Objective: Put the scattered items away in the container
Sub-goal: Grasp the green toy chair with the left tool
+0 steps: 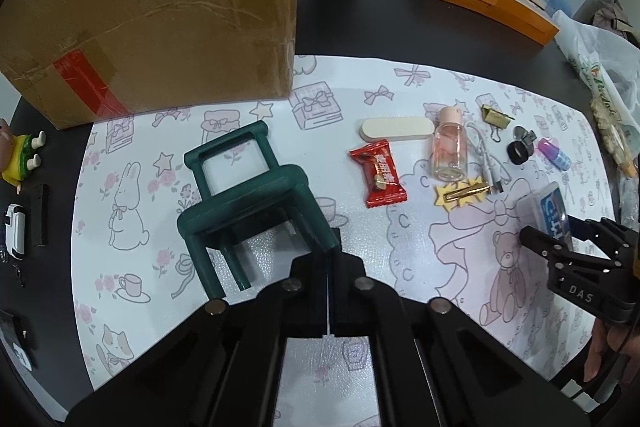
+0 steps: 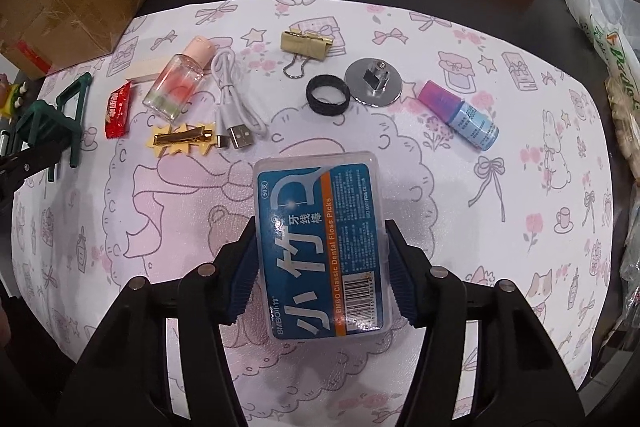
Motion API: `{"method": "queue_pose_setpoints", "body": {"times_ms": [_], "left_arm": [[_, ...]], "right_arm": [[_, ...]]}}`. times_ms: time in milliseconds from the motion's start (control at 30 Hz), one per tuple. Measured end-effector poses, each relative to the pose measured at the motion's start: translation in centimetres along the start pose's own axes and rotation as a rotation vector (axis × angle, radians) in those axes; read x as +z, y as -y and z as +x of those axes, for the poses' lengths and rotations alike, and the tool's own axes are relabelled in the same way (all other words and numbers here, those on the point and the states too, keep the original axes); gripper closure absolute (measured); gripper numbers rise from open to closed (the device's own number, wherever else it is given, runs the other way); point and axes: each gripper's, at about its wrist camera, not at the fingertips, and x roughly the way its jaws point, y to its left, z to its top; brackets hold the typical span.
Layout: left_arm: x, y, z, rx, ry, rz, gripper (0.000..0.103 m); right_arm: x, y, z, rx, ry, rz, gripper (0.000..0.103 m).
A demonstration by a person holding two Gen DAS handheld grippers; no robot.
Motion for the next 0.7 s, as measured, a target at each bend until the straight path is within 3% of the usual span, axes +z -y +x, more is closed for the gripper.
{"method": "queue_pose_setpoints", "body": {"times_ms": [233, 400, 433, 467, 567, 700], "left_arm": [[0.1, 0.0, 0.3, 0.007, -0.022, -0.005, 0.102], [0.1, -0.3, 0.7, 0.008, -0.051, -0.043, 0.098], [0.2, -0.4, 0.6, 0.007, -0.058, -0.052, 0.091], [0.2, -0.4, 0.6, 0.007, -0.063, -0.061, 0.075], [0.4, -0.4, 0.2, 0.025, -0.055, -0.071, 0.044], [0.8, -0.7, -0.2, 0.027, -0.071, -0.109, 0.043]], "right_arm": [[-1.4, -1.2, -1.9, 0.012, -0.001, -0.012, 0.043], [-1.2, 0.5, -1.7, 0.013, -0.008, -0.009, 0.043], [-1.4, 0.6, -2.0, 0.014, -0.008, -0.009, 0.043], [-1.6, 0.5, -2.2, 0.014, -0.009, -0.009, 0.043], [-2.0, 0.3, -2.5, 0.016, -0.009, -0.009, 0.043], [-1.6, 1.8, -2.2, 0.018, -0.006, -0.009, 0.043]]}}
